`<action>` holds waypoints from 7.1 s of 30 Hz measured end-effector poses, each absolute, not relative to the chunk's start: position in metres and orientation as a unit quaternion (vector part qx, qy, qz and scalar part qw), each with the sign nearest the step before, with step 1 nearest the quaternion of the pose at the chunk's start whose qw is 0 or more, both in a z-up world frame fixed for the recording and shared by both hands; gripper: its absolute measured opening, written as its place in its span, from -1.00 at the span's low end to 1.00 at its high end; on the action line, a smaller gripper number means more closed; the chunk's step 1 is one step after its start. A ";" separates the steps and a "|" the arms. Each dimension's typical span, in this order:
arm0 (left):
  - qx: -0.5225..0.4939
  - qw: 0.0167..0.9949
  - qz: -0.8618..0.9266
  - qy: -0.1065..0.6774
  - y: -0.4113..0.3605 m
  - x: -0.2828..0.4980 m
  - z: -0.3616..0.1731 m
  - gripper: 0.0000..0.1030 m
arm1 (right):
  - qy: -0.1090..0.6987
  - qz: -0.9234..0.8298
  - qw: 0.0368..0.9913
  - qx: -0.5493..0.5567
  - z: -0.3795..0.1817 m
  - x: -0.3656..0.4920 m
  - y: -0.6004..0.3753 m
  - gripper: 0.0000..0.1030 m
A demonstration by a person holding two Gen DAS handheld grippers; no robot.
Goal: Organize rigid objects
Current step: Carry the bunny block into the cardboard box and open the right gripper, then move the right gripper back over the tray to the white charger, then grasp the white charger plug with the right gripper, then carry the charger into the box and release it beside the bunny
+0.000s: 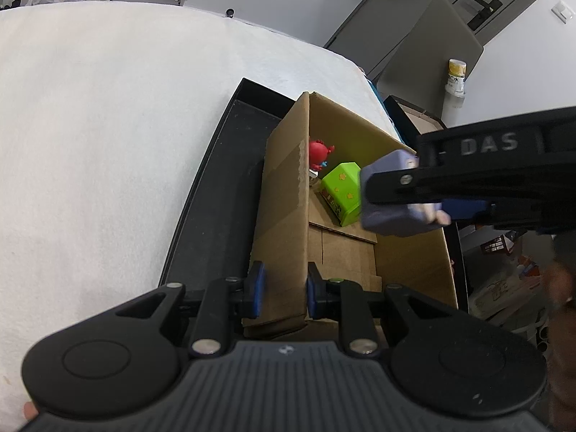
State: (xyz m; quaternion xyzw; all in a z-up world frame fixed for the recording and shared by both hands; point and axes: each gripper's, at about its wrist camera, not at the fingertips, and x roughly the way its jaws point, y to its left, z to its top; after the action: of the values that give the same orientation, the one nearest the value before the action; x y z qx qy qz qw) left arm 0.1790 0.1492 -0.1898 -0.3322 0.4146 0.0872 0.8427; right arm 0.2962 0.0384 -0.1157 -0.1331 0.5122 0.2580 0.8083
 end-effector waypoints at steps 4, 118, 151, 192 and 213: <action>-0.334 0.842 0.087 0.414 0.150 0.179 -0.190 -0.58 | 0.515 0.260 0.805 -0.139 -0.125 0.296 0.045 -0.14; -0.316 0.842 0.111 0.422 0.141 0.190 -0.191 -0.59 | 0.548 0.194 0.811 -0.070 -0.213 0.400 -0.125 0.07; -0.308 0.845 0.114 0.421 0.141 0.190 -0.190 -0.58 | 0.522 0.188 0.825 -0.108 -0.149 0.368 -0.115 -0.28; -0.307 0.846 0.105 0.423 0.139 0.191 -0.191 -0.58 | 0.479 0.236 0.834 -0.139 -0.080 0.330 -0.043 -0.28; -0.308 0.845 0.101 0.426 0.142 0.193 -0.191 -0.58 | 0.497 0.262 0.814 -0.147 -0.109 0.321 0.004 -0.27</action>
State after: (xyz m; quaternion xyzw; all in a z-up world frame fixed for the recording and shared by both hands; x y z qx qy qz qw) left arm 0.1925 0.1416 -0.1915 -0.3082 0.4257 0.1015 0.8447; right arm 0.3214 0.0040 -0.1089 -0.1465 0.4967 0.2618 0.8145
